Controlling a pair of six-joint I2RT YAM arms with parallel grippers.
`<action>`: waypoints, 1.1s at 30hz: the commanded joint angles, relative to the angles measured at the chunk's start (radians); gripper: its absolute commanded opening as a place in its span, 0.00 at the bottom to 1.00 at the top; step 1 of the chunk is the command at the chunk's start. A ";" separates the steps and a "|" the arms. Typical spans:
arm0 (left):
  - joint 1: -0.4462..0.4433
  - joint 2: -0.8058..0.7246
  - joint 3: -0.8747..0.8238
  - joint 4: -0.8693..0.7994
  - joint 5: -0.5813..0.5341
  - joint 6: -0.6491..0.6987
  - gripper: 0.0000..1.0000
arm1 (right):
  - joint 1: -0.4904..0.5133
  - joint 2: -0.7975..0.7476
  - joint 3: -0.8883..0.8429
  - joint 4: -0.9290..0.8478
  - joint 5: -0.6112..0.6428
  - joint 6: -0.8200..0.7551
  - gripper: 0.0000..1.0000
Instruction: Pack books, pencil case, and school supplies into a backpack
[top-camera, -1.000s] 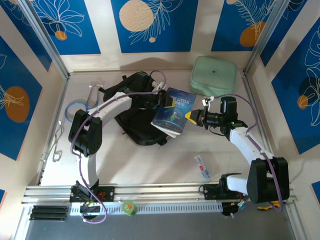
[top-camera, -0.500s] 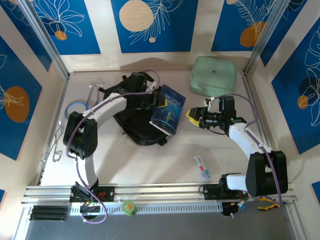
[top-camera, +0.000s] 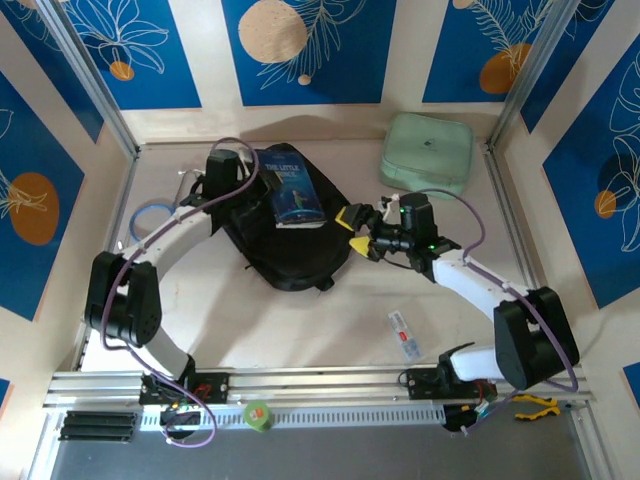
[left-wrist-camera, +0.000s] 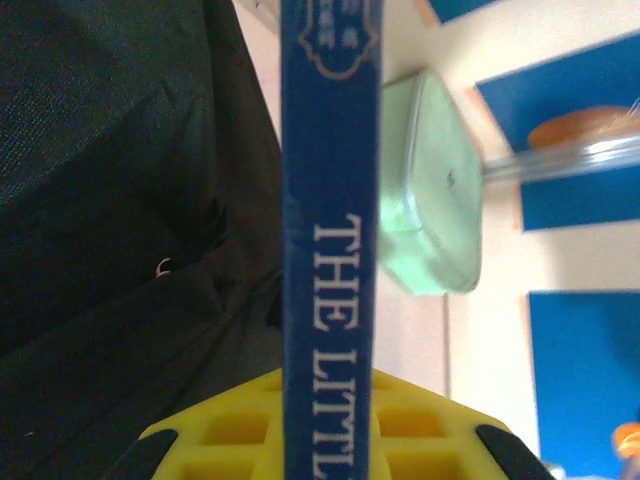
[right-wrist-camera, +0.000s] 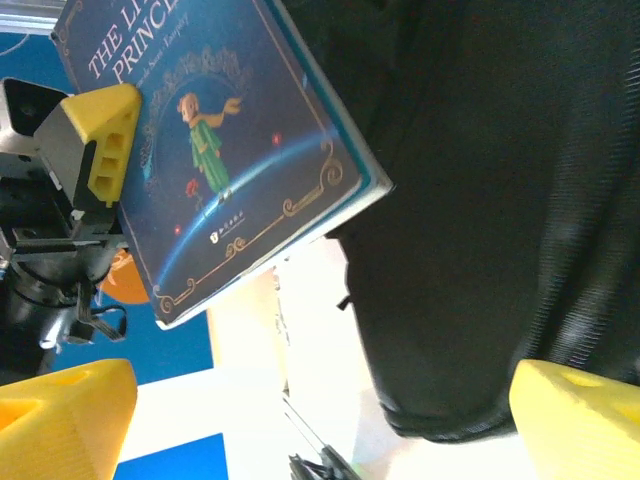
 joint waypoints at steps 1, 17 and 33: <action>0.002 -0.052 -0.058 0.301 -0.066 -0.193 0.00 | 0.053 0.064 0.020 0.225 0.093 0.198 0.99; -0.021 -0.068 -0.174 0.576 -0.184 -0.441 0.00 | 0.165 0.324 0.234 0.451 0.236 0.427 0.83; -0.024 -0.056 -0.224 0.652 -0.212 -0.517 0.02 | 0.170 0.443 0.326 0.584 0.303 0.431 0.42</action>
